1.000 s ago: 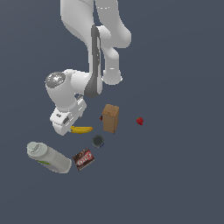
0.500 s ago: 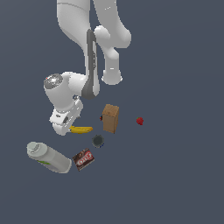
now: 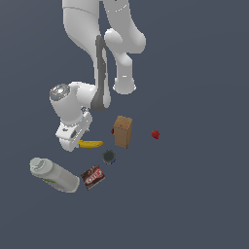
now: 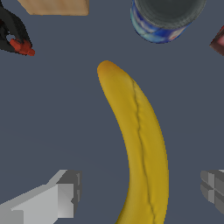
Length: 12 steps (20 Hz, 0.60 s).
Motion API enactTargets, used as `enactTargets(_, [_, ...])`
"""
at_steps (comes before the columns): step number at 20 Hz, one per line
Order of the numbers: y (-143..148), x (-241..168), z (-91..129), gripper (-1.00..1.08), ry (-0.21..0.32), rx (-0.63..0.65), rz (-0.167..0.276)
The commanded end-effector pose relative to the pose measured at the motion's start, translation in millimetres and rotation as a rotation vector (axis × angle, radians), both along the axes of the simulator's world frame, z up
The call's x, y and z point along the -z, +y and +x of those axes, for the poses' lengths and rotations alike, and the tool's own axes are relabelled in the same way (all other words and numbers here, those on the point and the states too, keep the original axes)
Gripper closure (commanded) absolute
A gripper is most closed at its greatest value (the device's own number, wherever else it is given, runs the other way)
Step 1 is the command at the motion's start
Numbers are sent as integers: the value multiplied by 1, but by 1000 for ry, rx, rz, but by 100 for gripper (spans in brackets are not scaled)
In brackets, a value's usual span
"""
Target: Pick up a designated object from a clutter of objects.
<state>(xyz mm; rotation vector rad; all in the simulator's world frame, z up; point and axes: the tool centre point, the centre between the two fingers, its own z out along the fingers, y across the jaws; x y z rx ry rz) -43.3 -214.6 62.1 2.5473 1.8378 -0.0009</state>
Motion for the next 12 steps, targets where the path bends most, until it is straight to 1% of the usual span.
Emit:
enactTargets(1, [0,9,-1,-92,1,-1,0])
enactTargets(7, [0,36,-1,-92,1,-4,1])
enactTargets(12, [0,44,-1,-92,1,-4,0])
